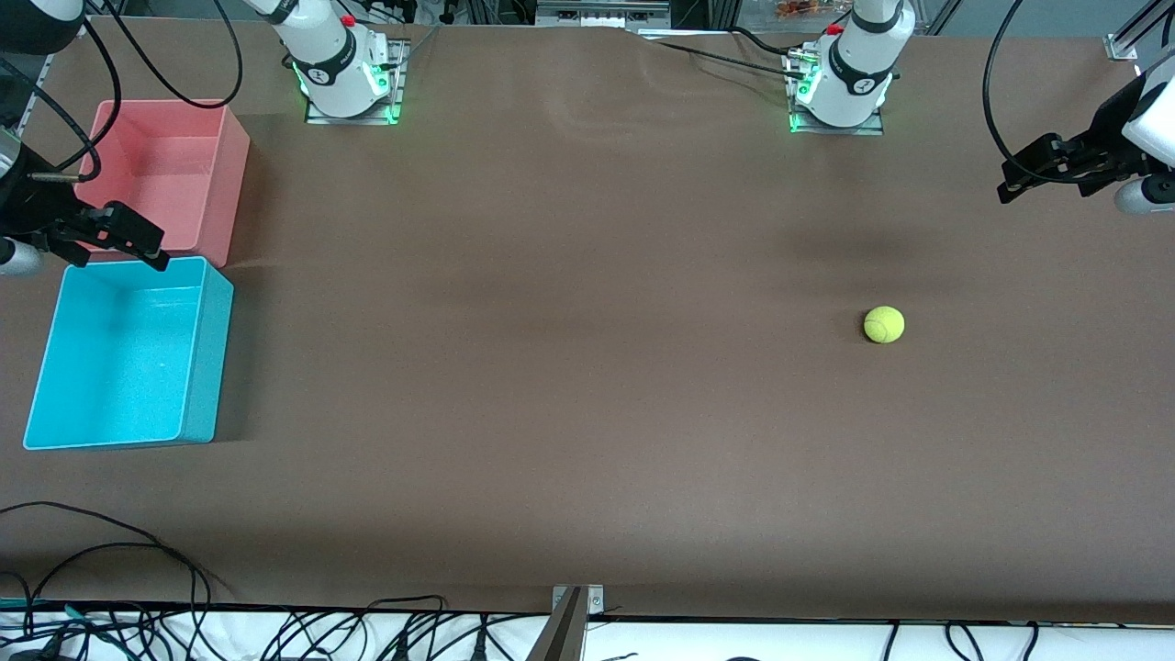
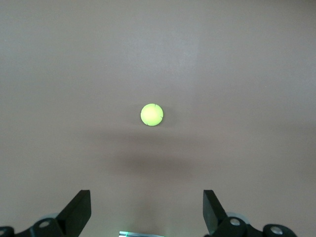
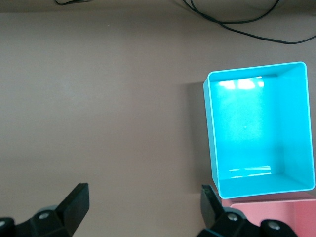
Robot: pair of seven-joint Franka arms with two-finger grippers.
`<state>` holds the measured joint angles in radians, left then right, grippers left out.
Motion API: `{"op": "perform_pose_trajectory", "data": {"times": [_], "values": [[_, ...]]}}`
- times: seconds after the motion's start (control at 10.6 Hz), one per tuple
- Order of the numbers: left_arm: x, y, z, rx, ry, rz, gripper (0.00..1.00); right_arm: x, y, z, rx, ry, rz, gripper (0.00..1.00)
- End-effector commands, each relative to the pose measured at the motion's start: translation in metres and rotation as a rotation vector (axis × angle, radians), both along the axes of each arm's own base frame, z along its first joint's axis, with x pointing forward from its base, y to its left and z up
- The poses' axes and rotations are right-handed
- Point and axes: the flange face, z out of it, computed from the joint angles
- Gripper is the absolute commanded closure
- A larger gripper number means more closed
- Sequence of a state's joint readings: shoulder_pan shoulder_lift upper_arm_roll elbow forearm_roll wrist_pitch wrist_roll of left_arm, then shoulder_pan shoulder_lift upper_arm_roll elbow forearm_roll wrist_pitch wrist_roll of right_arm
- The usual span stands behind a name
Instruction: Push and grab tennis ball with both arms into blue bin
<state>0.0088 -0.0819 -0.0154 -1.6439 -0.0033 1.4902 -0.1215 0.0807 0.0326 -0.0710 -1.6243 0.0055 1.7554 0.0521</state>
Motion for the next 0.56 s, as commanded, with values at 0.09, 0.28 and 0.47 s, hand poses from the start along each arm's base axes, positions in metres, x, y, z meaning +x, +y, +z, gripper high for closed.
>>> {"op": "perform_pose_trajectory", "data": {"times": [0.09,0.28,0.47], "values": [[0.0036,0.0015,0.0056,-0.004,-0.011,-0.011,0.00,-0.0019,0.0019,0.0076,-0.014,-0.006,0.020,0.00],[0.0035,0.0022,0.0049,-0.004,-0.009,-0.011,0.00,-0.0021,0.0019,0.0075,-0.014,-0.004,0.019,0.00],[0.0057,-0.0036,0.0002,-0.006,0.000,-0.034,0.00,-0.0019,0.0018,0.0076,-0.014,-0.006,0.010,0.00]]}}
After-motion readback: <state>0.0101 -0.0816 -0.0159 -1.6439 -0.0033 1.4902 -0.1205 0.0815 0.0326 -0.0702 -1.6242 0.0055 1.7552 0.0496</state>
